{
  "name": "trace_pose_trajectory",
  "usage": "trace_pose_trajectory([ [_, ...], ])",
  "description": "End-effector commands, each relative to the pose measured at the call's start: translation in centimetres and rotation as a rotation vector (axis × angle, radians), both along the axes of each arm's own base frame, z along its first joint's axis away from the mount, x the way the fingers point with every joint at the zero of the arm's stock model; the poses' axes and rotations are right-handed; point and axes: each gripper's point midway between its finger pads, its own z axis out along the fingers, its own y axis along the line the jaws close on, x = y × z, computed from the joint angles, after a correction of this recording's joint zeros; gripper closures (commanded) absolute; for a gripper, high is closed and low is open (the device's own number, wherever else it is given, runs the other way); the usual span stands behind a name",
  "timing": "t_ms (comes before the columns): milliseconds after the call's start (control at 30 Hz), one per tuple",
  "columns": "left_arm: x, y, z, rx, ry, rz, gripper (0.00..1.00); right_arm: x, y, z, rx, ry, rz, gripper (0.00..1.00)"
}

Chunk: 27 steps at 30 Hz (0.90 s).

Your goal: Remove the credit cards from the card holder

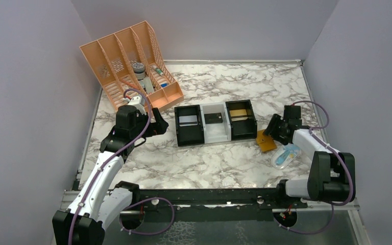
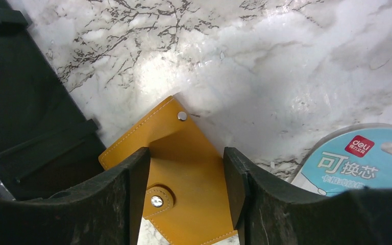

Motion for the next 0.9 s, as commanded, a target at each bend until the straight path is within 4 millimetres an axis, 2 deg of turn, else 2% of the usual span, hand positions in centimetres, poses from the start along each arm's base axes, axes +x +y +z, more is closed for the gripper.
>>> trace_pose_trajectory([
  [0, 0.0, 0.0, 0.9, -0.006, -0.023, -0.005, 0.01, -0.1, 0.6, 0.4, 0.035, -0.026, 0.0, 0.46],
  [100, 0.0, -0.1, 1.0, -0.009, -0.024, -0.005, 0.01, -0.3, 0.6, 0.0, 0.035, -0.017, 0.0, 0.47],
  [233, -0.1, -0.1, 0.9, -0.012, -0.025, -0.003, 0.01, -0.5, 0.7, -0.3, 0.046, -0.023, -0.008, 0.61],
  [267, -0.1, -0.1, 0.9, -0.013, -0.023, -0.002, 0.01, -0.5, 0.7, -0.2, 0.046, -0.028, -0.015, 0.68],
  [300, -0.1, -0.1, 0.8, -0.013, -0.021, -0.004, 0.01, -0.5, 0.5, 0.1, 0.038, -0.035, -0.021, 0.77],
  [333, -0.1, -0.1, 0.8, -0.015, -0.021, -0.006, 0.01, -0.4, 0.4, 0.5, 0.034, -0.052, -0.032, 0.82],
  [433, -0.3, -0.2, 0.7, -0.02, -0.017, -0.012, 0.01, -0.2, 0.2, 2.0, 0.029, -0.114, -0.054, 0.83],
  [533, -0.3, -0.3, 0.7, -0.023, -0.015, -0.015, 0.01, 0.0, 0.2, 3.7, 0.037, -0.177, -0.065, 0.96],
  [567, -0.3, -0.3, 0.5, -0.024, -0.012, -0.015, 0.01, 0.0, 0.4, 4.1, 0.045, -0.194, -0.066, 0.97],
  [600, -0.3, -0.4, 0.5, -0.025, -0.01, -0.016, 0.01, 0.1, 0.6, 4.4, 0.055, -0.211, -0.056, 0.95],
  [633, -0.3, -0.4, 0.5, -0.025, -0.009, -0.017, 0.01, 0.1, 0.8, 4.5, 0.061, -0.218, -0.046, 0.89],
  [700, -0.3, -0.4, 0.4, -0.026, -0.007, -0.02, 0.01, 0.2, 0.9, 4.3, 0.061, -0.208, -0.033, 0.69],
  [733, -0.2, -0.4, 0.4, -0.026, -0.007, -0.019, 0.01, 0.3, 0.9, 3.9, 0.057, -0.19, -0.027, 0.63],
  [867, -0.2, -0.5, 0.4, -0.029, -0.004, -0.023, 0.01, 0.1, 0.8, 1.1, 0.044, -0.047, 0.01, 0.57],
])
